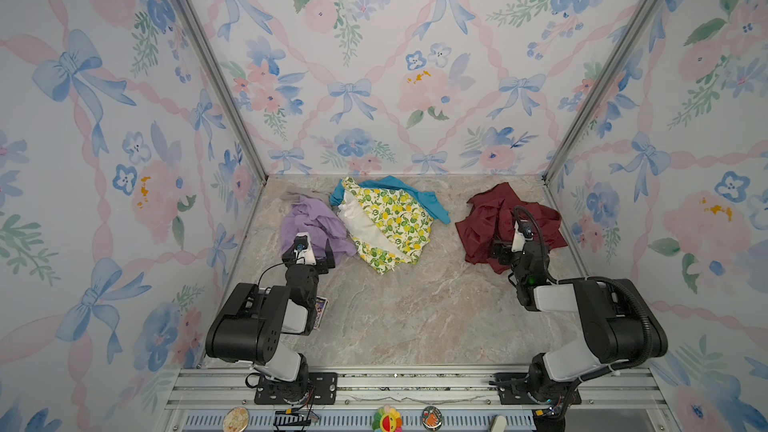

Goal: Pick out a specific cloth from the pile

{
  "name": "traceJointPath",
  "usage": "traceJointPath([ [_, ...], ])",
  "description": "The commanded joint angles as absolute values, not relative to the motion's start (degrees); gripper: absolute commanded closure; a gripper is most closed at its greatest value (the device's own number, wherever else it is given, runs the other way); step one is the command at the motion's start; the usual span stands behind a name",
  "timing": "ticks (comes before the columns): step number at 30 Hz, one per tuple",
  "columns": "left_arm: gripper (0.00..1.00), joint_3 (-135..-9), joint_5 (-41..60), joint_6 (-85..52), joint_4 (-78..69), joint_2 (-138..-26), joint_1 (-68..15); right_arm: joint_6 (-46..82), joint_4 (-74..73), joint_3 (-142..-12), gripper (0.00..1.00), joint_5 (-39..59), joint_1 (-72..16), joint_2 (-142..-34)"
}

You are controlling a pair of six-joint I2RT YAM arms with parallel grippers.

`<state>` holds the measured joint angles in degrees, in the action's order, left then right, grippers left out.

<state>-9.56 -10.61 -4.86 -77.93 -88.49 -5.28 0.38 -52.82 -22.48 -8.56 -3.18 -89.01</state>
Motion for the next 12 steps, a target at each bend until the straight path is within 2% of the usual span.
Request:
traceJointPath([
  [1,0.02,-10.3,-11.3,-3.6,-78.7,-89.1,-5.6,-0.1,-51.9,-22.5,0.03,-8.9,-3.6,-88.7],
  [12,0.02,-10.3,-11.4,-3.6,-78.7,-89.1,-5.6,0.3,-51.4,-22.7,0.03,-7.4,-3.0,-88.7],
])
